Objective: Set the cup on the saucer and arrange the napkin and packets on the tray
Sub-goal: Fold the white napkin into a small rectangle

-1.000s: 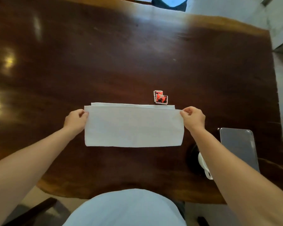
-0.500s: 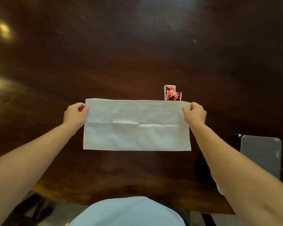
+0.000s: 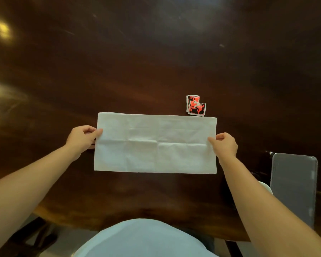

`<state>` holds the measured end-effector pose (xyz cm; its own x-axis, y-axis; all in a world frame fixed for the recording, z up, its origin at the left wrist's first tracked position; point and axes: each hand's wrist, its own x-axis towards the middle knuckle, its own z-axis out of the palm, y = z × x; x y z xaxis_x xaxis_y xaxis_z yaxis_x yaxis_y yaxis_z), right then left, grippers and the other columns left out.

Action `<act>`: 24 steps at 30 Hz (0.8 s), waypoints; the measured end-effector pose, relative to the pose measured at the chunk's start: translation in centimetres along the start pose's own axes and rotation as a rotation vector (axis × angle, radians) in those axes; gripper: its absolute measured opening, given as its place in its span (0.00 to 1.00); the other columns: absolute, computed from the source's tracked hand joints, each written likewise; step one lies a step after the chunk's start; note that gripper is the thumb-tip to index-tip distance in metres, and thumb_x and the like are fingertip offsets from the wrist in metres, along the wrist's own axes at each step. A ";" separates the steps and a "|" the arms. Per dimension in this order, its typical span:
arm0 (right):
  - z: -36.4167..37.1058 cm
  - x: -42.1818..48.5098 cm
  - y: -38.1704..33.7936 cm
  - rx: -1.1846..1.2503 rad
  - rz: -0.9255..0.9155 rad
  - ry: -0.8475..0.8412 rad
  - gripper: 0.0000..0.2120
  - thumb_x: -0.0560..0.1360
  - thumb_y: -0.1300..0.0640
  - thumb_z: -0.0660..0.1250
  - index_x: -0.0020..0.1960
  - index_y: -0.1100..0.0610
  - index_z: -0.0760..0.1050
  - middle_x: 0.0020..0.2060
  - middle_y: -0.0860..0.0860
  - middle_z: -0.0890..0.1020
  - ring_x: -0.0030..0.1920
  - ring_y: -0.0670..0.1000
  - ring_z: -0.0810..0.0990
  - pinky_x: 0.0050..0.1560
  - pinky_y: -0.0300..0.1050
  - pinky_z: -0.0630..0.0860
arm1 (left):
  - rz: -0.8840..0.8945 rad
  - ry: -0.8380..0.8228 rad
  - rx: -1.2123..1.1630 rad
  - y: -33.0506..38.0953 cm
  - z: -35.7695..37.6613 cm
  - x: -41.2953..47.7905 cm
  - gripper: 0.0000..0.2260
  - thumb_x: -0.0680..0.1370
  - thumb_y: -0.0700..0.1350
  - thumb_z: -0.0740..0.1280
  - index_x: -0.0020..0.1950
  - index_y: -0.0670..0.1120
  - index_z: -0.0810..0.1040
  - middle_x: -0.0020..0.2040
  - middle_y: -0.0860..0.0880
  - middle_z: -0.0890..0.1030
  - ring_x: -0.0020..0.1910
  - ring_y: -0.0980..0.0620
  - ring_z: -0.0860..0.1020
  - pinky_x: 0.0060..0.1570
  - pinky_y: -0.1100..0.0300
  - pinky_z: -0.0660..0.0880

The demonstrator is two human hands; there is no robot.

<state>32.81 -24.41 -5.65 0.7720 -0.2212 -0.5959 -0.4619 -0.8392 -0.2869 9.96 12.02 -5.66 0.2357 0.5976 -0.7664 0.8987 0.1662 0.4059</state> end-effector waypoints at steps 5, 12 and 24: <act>0.1 -2.7 3.5 -0.108 -0.045 -0.110 0.07 0.75 0.54 0.69 0.49 0.56 0.77 0.46 0.54 0.81 0.47 0.55 0.78 0.44 0.50 0.75 | -0.039 -0.049 0.062 -2.6 -0.3 -2.3 0.09 0.77 0.47 0.72 0.52 0.43 0.80 0.51 0.43 0.82 0.50 0.43 0.83 0.52 0.46 0.81; 1.1 -7.1 6.1 -0.155 0.042 -0.064 0.05 0.75 0.56 0.62 0.47 0.57 0.75 0.53 0.55 0.68 0.55 0.62 0.72 0.50 0.52 0.73 | -0.048 0.104 0.206 -6.1 1.8 -6.7 0.11 0.76 0.47 0.74 0.43 0.41 0.78 0.45 0.42 0.80 0.45 0.43 0.81 0.49 0.44 0.83; -1.5 -8.6 8.5 0.404 0.312 -0.252 0.14 0.72 0.71 0.72 0.55 0.60 0.74 0.52 0.59 0.78 0.46 0.56 0.79 0.47 0.48 0.80 | -0.230 0.084 -0.421 -6.6 2.2 -8.4 0.11 0.79 0.35 0.69 0.60 0.40 0.73 0.61 0.37 0.77 0.55 0.39 0.81 0.47 0.47 0.82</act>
<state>22.92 -30.35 -1.84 0.4665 -0.2614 -0.8450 -0.8201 -0.4856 -0.3026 2.87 4.17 -3.05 0.0020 0.5663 -0.8242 0.6924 0.5939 0.4097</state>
